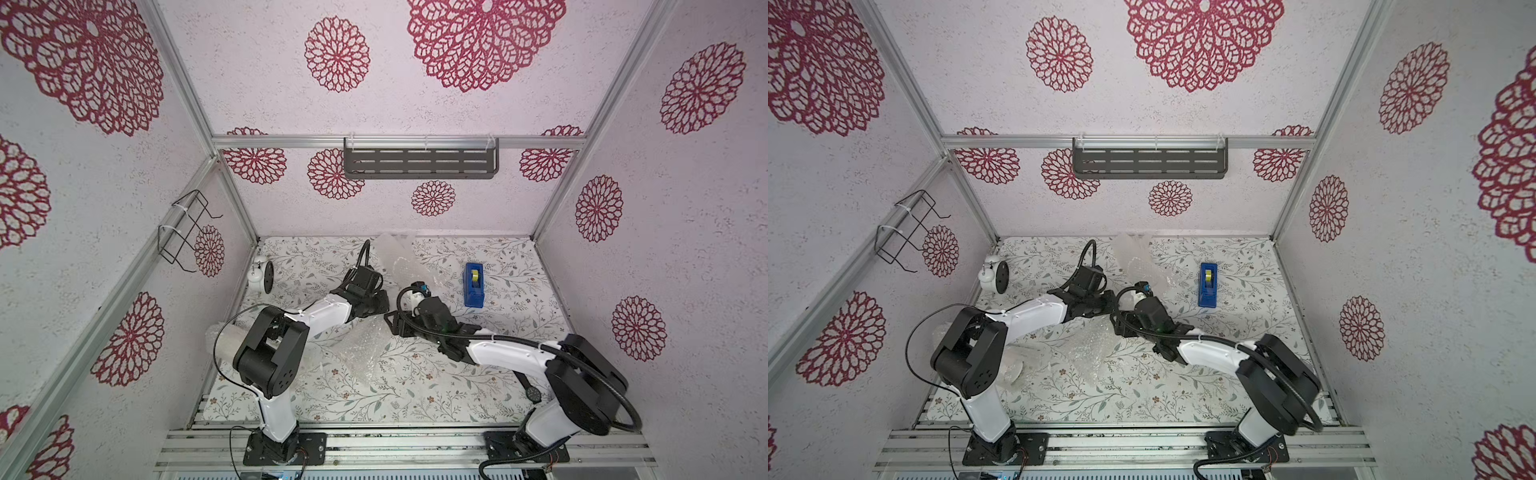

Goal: Wrap vases in bubble wrap
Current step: Stick the tape on the bubble wrap, then move the wrapped vase to the center of the board.

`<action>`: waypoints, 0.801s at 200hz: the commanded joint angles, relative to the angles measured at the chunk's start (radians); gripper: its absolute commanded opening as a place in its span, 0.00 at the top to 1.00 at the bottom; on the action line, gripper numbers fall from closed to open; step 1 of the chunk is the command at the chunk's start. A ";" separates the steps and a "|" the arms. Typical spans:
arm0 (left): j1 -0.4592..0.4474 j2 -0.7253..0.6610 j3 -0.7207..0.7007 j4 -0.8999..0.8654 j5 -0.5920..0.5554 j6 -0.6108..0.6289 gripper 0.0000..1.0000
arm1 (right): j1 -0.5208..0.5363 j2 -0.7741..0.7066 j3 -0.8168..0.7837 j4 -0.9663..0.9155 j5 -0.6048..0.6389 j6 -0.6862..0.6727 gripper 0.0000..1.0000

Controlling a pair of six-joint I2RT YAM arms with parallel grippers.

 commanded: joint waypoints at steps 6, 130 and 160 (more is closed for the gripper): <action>0.007 -0.056 0.012 -0.236 -0.029 0.075 0.51 | -0.028 -0.172 -0.080 -0.022 0.027 -0.107 0.26; -0.133 -0.311 -0.096 -0.387 -0.194 0.196 0.02 | -0.168 -0.384 -0.258 -0.115 0.104 -0.176 0.23; -0.161 -0.225 -0.036 -0.405 -0.208 0.208 0.02 | -0.176 -0.361 -0.257 -0.094 0.088 -0.161 0.23</action>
